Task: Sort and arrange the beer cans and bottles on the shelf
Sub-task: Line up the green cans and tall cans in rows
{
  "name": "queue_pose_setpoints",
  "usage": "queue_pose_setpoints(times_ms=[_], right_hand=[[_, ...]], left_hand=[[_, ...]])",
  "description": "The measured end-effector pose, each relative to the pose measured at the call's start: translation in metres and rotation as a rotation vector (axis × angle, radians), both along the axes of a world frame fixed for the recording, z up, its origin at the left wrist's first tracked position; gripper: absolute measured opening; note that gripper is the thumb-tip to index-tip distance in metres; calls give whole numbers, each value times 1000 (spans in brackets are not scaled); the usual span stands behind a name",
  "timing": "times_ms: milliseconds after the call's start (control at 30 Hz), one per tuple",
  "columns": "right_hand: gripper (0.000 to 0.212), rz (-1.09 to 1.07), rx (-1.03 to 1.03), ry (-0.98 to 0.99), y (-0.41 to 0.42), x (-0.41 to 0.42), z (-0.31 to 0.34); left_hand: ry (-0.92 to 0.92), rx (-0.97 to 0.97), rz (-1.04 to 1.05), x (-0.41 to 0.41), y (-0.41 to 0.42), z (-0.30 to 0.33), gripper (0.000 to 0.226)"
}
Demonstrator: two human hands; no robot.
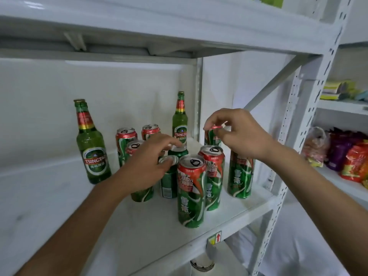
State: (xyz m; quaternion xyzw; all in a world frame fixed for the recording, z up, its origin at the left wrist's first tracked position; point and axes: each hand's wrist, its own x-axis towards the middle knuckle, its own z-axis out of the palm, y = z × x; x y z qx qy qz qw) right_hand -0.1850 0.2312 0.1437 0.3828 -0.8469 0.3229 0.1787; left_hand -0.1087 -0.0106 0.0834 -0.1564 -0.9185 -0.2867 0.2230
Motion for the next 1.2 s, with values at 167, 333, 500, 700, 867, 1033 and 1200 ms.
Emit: queue_pose_setpoints(times_ms=[167,333,500,700,867,1033,1200], right_hand=[[16,119,237,-40,-27,-39,12],[71,110,809,-213,-80,-84,16],[90,156,959,-387,-116,-117,-6],[68,290,928,-312,-120,-125,-21],[71,266,869,-102,-104,-123,-6],[70,250,620,39,-74,-101,44],[53,316,455,132,-65,-56,80]], left_hand=[[-47,-252,51,-17,3,0,51],[-204,-556,133,-25,10,18,58],[-231,-826,125,-39,12,20,47],[-84,-1037,192,-48,4,10,46],[-48,-986,272,-40,-2,27,53],[-11,-652,393,3,-8,82,70],[-6,-114,359,62,-37,112,70]])
